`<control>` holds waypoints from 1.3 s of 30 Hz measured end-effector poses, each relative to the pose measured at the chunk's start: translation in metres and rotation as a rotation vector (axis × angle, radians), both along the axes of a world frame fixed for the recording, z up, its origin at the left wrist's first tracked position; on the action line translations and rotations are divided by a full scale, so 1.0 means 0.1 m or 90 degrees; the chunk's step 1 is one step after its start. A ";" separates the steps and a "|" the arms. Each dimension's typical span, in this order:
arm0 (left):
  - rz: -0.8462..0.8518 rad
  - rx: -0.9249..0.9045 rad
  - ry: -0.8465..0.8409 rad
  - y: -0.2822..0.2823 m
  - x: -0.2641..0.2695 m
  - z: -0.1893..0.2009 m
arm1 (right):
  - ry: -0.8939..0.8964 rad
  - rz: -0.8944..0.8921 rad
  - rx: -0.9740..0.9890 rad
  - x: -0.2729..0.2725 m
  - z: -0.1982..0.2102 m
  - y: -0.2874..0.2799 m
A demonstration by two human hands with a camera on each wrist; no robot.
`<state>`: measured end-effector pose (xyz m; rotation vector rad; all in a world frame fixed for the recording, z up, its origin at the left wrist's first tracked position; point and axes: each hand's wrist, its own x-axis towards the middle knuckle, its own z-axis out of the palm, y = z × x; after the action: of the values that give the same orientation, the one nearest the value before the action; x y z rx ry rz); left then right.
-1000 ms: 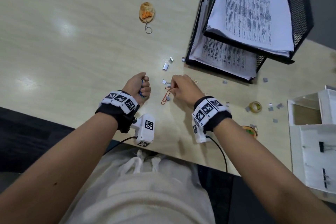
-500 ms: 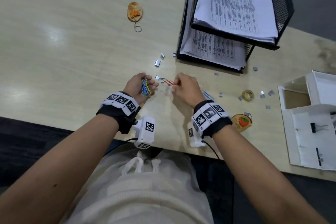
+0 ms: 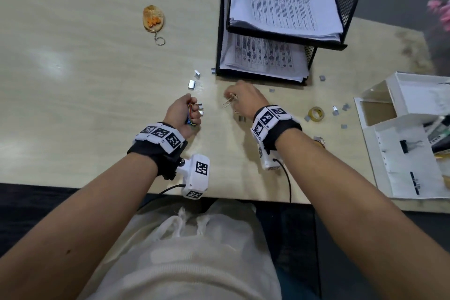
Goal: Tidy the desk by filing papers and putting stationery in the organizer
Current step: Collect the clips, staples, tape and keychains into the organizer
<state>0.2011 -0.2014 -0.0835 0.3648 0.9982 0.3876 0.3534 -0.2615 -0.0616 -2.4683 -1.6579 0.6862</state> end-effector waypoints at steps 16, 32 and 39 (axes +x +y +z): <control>0.003 0.011 0.032 -0.16 0.17 0.03 | -0.063 -0.064 -0.057 0.09 -0.07 -0.37; -0.031 -0.001 -0.016 -0.32 0.28 -0.08 | 0.252 -0.399 0.283 -0.23 0.19 -0.51; -0.106 -0.001 0.010 -0.31 0.31 -0.04 | 0.048 -0.287 0.044 0.22 -0.16 -0.90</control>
<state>0.2318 -0.2319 -0.0876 0.4472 0.9760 0.2332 0.3751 -0.3515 -0.0774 -2.5909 -1.0205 0.6350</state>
